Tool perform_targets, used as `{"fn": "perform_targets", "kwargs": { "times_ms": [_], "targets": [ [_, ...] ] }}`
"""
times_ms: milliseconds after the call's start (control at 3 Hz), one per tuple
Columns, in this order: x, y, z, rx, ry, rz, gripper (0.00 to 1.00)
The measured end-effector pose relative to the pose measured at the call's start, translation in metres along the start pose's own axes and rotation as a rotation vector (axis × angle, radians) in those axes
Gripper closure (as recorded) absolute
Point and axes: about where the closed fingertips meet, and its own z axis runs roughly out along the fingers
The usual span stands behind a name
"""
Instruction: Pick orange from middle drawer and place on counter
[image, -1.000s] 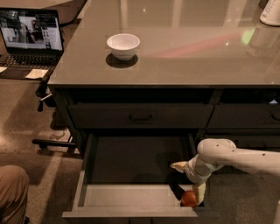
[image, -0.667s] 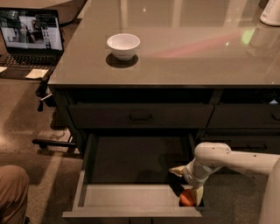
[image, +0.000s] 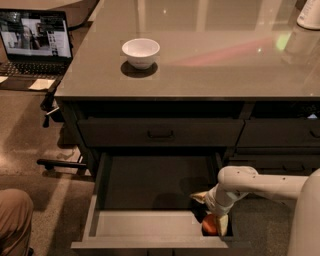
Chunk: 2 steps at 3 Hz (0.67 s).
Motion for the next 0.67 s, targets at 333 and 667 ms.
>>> {"fn": "perform_targets", "kwargs": {
  "times_ms": [333,667],
  "targets": [
    [0.0001,-0.0026,0.0053,0.010,0.012,0.031,0.18],
    [-0.0007,-0.0032,0.0030,0.012,0.014,0.035,0.42]
  ]
}}
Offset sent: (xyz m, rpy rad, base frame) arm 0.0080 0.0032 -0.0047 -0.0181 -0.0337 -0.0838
